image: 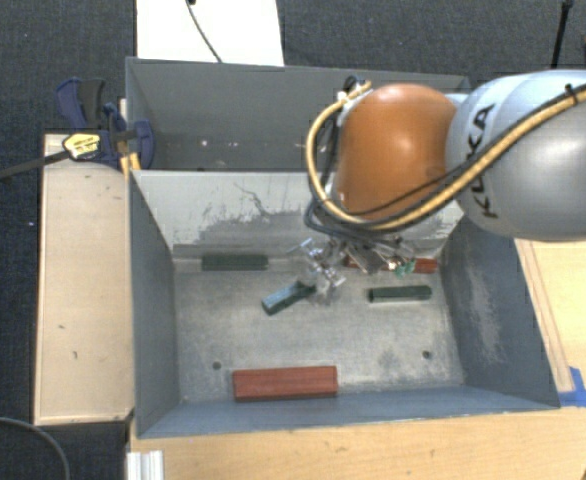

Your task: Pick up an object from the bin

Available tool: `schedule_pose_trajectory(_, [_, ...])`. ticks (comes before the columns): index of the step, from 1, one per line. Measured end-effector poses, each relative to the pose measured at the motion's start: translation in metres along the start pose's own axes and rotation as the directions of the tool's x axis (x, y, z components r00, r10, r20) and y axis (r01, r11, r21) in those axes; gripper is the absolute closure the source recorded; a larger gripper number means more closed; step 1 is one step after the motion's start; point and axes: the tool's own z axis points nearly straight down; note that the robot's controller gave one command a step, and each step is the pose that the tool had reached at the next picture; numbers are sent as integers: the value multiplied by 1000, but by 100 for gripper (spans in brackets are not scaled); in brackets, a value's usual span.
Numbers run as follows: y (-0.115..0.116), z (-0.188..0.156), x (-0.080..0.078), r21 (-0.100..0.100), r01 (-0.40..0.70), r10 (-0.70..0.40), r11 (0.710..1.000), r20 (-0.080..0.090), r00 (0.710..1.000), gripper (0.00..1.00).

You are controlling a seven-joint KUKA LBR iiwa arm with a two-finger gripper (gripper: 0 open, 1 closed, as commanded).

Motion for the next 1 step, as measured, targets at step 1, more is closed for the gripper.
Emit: schedule_pose_trajectory(1, [2,-109,-14,1,0,0,1000,3,1000,100])
